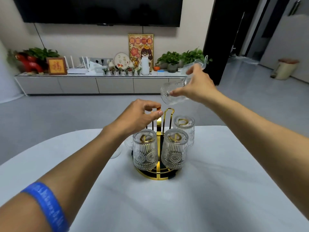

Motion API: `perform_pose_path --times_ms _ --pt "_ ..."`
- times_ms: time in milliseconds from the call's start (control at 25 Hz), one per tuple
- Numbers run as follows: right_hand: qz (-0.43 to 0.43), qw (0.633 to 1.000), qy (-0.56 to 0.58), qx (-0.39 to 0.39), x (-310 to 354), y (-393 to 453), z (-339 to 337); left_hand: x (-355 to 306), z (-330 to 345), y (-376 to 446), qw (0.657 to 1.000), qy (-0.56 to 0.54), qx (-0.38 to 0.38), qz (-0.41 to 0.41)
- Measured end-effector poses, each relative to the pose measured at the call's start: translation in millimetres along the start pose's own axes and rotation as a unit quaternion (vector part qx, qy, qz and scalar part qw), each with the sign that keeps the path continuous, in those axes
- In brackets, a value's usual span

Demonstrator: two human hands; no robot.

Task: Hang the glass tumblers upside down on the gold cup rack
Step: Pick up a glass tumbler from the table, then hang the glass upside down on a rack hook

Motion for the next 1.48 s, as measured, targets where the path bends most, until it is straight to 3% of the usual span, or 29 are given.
perform_pose_path --times_ms 200,640,880,960,1040,1120,1200,1280,1360,1480 --pt "-0.031 0.997 -0.075 0.018 6 7 27 3 0 2 1.0 -0.012 -0.01 0.01" --pt "-0.07 0.97 -0.177 0.149 -18 -10 87 9 0 2 0.999 -0.035 -0.019 0.019" --pt "-0.004 0.96 -0.157 0.23 -20 -6 84 11 3 2 0.999 -0.041 -0.028 0.019" --pt "-0.006 0.973 -0.109 0.202 -10 -13 71 8 2 2 0.999 -0.022 -0.024 0.013" --pt "-0.05 0.993 -0.043 0.101 6 -31 56 6 1 0 1.0 -0.012 -0.005 0.015" --pt "-0.126 0.989 0.025 0.066 29 -60 45 8 -5 -7 0.997 -0.046 -0.049 0.033" --pt "-0.184 0.976 0.017 0.111 44 -81 49 27 -19 -19 0.973 -0.124 -0.192 -0.004" --pt "-0.187 0.974 -0.03 0.127 45 -87 57 58 -30 -31 0.941 -0.145 -0.294 -0.088" --pt "-0.179 0.977 -0.033 0.109 45 -86 58 91 -35 -39 0.936 -0.102 -0.291 -0.169" --pt "-0.176 0.979 -0.046 0.095 41 -85 57 134 -26 -49 0.935 -0.127 -0.207 -0.258"
Point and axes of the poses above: each hand's wrist, its own y-axis towards the middle knuckle, its own z-axis out of the palm, x = y × z, the point moved 3 cm from there along y, towards the middle knuckle, and after that the axes turned 10 degrees about -z, right-handed, at the moved point
